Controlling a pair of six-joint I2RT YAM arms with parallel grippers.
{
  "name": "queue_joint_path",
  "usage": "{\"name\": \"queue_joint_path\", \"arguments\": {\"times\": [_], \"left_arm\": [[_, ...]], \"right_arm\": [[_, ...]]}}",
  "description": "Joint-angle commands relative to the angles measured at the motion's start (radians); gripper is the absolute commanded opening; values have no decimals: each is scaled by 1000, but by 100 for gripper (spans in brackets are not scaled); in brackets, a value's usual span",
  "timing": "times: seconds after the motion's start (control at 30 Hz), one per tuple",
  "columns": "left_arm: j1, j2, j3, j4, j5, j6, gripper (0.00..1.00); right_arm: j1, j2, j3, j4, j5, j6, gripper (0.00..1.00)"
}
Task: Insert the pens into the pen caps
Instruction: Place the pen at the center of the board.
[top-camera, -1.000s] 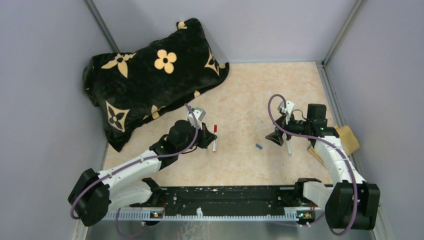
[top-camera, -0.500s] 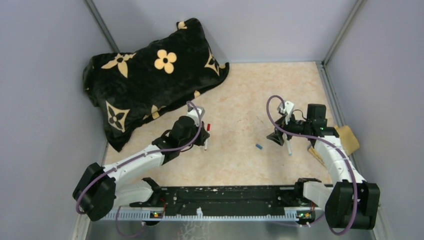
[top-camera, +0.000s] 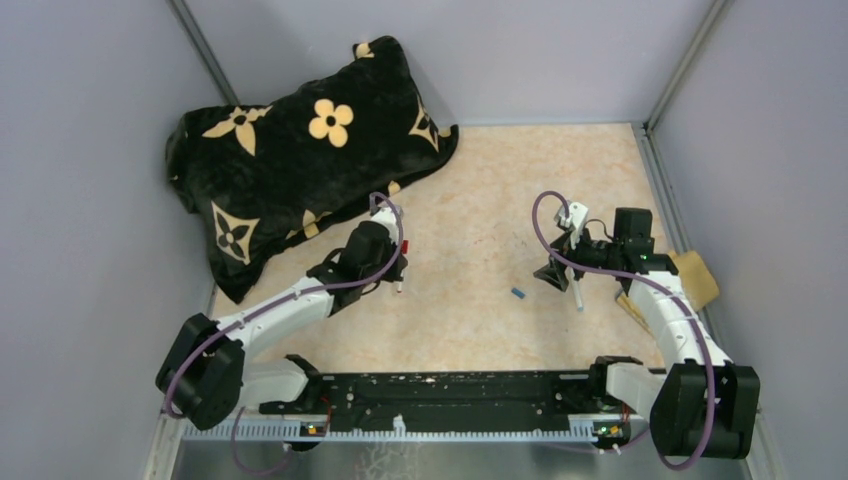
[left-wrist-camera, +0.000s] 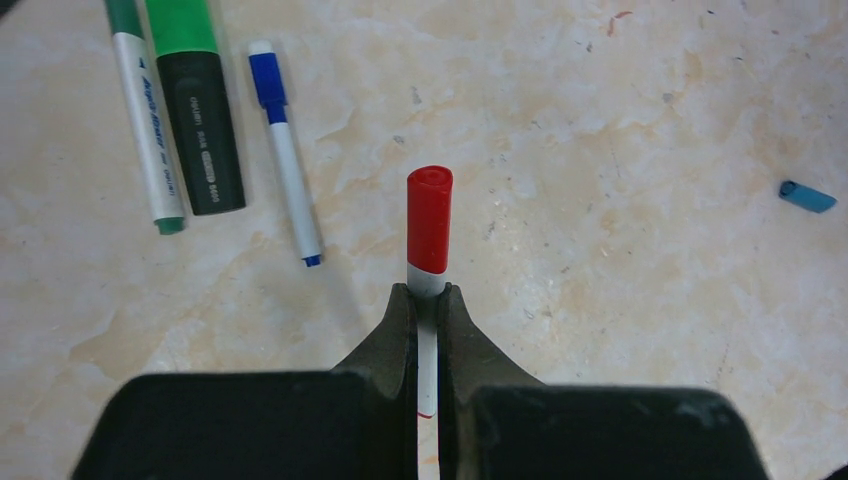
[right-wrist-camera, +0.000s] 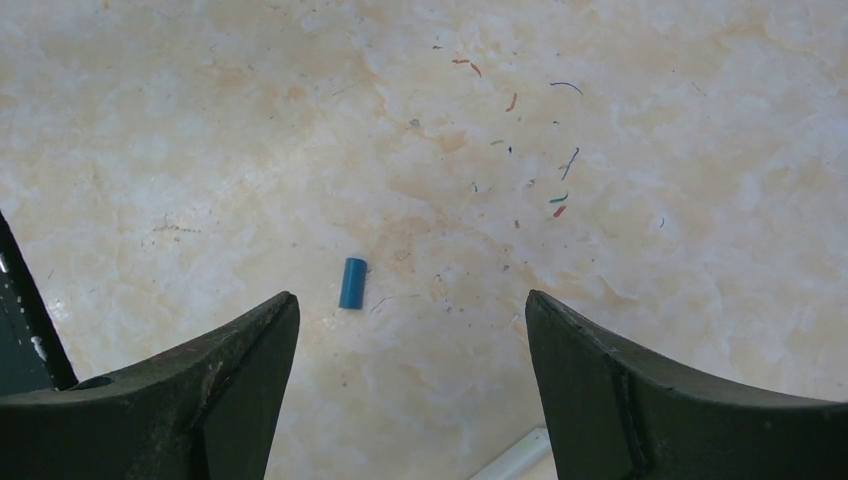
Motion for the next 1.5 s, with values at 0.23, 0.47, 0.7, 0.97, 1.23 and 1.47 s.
{"name": "queue_joint_path", "arguments": {"times": [0.23,0.47,0.7,0.97,1.23,1.47], "left_arm": [[80,244,162,-85,-88,-14,5],[103,398,263,-102,-40,3,14],[109,435,338,-180,-67,-2,37],[108,292,314,-170,40,-8,38],[108,39,156,-5,290,-43,49],[109,-115,-76,351,510,-198,61]], "right_arm": [[-8,-4,24,9,-12,-25,81],[-9,-8,24,6,-13,-26,81],[-9,-5,23,7,-15,-26,81],[-8,5,20,-2,-6,-33,81],[-20,12,4,-28,49,-85,79],[-23,37,-12,-20,101,-100,78]]}}
